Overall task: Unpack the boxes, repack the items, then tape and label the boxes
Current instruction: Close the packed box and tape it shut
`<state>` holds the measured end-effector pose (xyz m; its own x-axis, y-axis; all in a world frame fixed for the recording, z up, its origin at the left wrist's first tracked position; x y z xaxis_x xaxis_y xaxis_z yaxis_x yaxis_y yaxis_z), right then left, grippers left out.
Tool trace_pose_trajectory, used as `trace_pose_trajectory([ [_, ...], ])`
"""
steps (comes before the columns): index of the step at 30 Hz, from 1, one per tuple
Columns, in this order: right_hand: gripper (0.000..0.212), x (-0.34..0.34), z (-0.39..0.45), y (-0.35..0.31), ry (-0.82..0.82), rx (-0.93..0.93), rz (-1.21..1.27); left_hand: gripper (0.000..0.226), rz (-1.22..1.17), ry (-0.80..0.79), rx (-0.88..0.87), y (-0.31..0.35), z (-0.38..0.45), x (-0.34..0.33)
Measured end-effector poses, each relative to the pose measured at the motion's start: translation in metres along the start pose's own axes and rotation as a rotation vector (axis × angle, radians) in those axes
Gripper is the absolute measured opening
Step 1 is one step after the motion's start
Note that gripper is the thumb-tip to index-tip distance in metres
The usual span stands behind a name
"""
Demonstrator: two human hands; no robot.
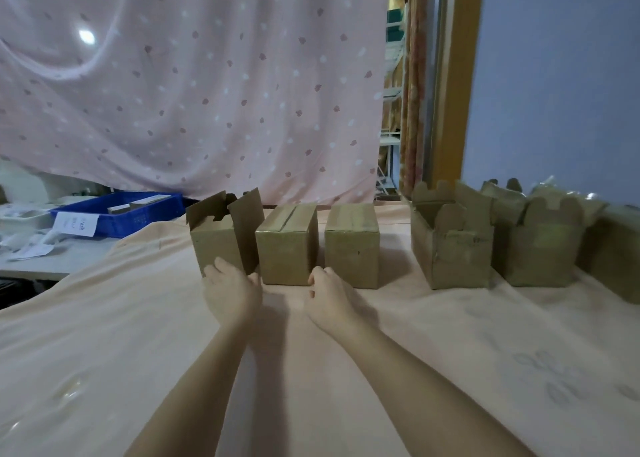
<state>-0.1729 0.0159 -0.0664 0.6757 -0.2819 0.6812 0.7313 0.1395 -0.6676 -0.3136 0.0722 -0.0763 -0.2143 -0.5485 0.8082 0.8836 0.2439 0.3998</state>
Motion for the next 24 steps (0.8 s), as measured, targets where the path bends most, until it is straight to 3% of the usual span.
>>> trace_pose_trajectory([
  [3, 0.022, 0.031, -0.021, 0.011, 0.012, -0.056, -0.075, 0.041, 0.045, -0.054, -0.169, 0.018, -0.038, 0.012],
  [7, 0.034, 0.074, -0.050, 0.028, -0.057, -0.173, -0.120, 0.047, 0.066, -0.090, -0.389, 0.049, -0.082, 0.025],
  [10, 0.037, 0.106, -0.067, 0.044, -0.078, -0.224, -0.152, 0.041, 0.033, -0.150, -0.459, 0.076, -0.110, 0.032],
  [24, 0.036, 0.261, -0.106, 0.145, 0.121, -0.374, -0.266, 0.037, 0.016, -0.260, -0.694, 0.220, -0.217, 0.035],
])
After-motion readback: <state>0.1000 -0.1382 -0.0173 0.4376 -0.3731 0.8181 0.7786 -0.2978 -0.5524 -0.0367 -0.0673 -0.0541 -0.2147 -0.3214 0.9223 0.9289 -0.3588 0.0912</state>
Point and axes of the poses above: each hand's wrist, its own z-axis towards the middle knuckle, its own x-axis out of the back of the hand, y = z × x, the point moved 1 cm from there along z, towards the middle knuckle, and after that the axes turned 15 degrees about z, right-handed, at the moved point
